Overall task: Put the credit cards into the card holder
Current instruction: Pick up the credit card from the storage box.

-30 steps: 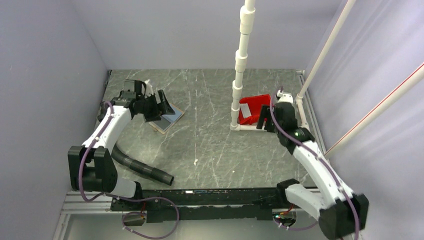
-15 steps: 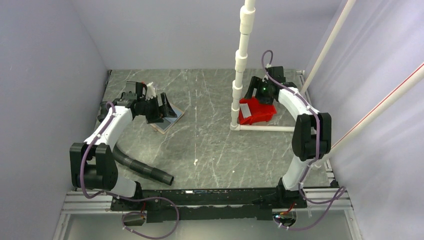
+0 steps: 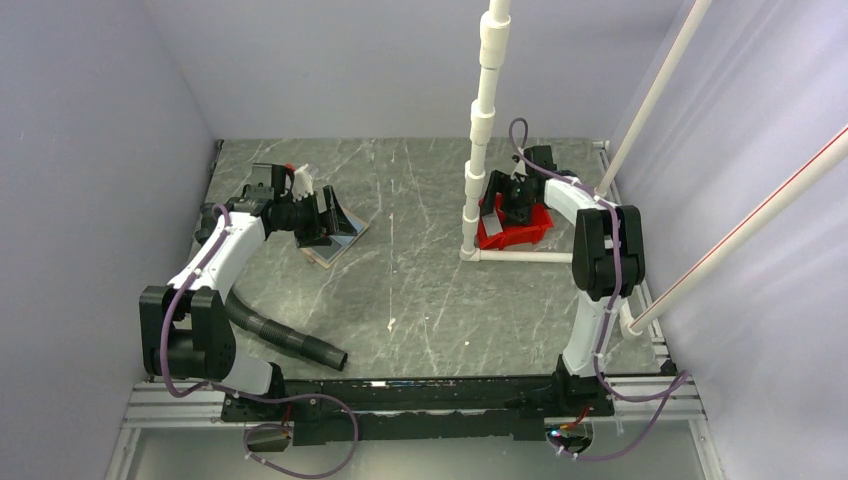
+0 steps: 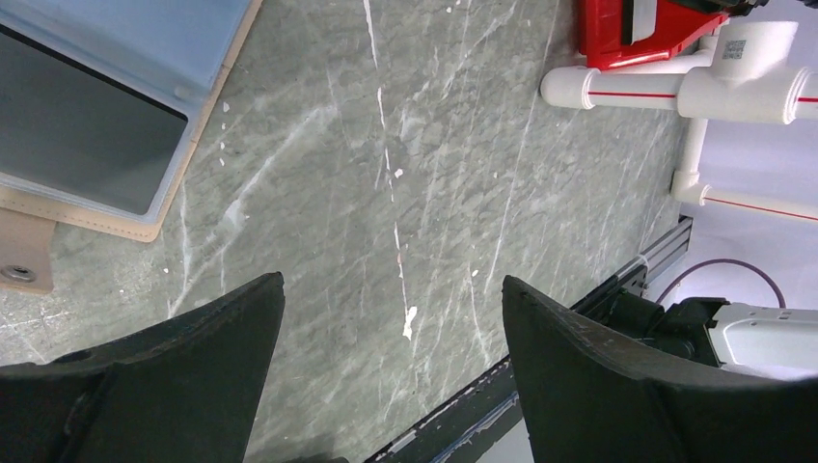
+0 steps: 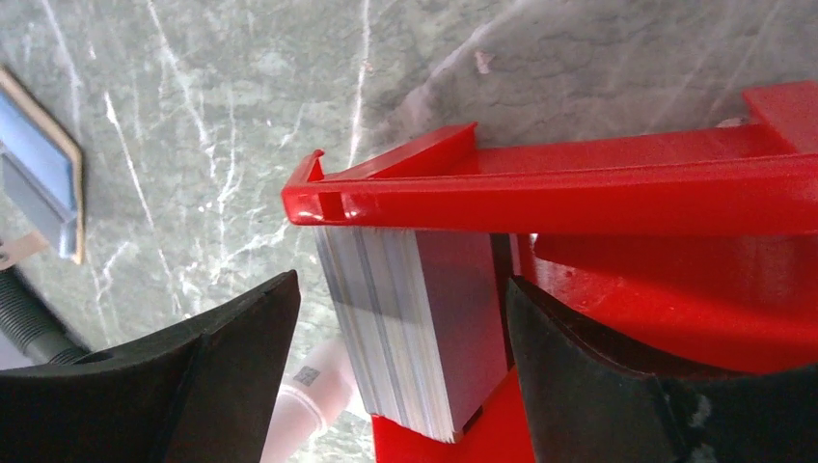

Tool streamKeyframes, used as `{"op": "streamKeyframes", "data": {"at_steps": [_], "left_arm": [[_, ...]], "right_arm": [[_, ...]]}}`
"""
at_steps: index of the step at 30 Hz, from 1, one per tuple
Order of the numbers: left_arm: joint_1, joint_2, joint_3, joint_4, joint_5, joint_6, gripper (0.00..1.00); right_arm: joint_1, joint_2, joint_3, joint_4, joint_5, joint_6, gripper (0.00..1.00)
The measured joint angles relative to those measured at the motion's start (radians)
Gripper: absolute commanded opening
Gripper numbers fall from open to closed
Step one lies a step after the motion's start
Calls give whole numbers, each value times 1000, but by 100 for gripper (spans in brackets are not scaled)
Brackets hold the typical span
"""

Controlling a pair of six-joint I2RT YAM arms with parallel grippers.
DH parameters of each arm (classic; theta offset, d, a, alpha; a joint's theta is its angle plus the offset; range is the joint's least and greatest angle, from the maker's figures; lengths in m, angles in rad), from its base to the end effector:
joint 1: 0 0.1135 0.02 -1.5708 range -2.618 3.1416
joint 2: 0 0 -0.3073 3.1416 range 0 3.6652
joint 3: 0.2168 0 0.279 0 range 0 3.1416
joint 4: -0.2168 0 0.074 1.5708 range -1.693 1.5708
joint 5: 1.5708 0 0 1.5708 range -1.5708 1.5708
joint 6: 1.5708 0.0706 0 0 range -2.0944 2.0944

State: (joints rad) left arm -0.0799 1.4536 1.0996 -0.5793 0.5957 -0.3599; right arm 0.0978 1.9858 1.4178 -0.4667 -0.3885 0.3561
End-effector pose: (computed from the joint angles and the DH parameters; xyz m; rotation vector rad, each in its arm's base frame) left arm 0.3350 -0.0666 0.2741 -0.0979 2.5064 -0.9273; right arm 0.4722 0.0732 0.1789 0.1977 2.6253 0.6664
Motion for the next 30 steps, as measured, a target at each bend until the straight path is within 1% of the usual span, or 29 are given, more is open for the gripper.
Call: {"op": "streamKeyframes", "data": {"at_steps": [2,6,12,20,24,26,30], "left_arm": [[0,0,0,0,4,0,89],[0,0,0,0,10,0,88],[0,0,0,0,14,0,89],[0,0,0,1,19,0,89],[0,0,0,7,25,0,89],[0,0,0,9,29,0,89],[0,0,0,11,31,0,89]], "right_arm": [[-2,0,-7,12,-39,3,76],[-11,-3,-25,37,-67,3,72],[-32,-22,-53,50,-99,7,62],[-43,-59,-69,72,-127,14,53],[-49,-73,-79,80,-133,15,46],[-51,-75,-87,89,-138,15,40],[-58,-75,-95,95,-138,18,32]]}}
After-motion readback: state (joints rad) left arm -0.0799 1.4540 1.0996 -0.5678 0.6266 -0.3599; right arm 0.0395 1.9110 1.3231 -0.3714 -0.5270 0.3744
